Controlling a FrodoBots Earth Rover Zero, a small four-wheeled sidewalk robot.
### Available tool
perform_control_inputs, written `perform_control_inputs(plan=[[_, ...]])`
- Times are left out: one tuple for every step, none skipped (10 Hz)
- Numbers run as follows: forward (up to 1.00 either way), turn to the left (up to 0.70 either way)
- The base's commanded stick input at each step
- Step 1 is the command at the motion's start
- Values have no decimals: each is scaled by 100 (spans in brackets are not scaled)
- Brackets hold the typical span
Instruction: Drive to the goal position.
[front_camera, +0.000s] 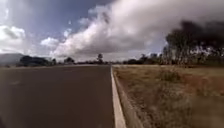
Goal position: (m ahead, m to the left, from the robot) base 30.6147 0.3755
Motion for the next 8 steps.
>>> perform_control_inputs(plan=[[86, 0], [88, 0], [89, 0], [87, 0], [90, 0], [88, 0], [87, 0], [89, 0]])
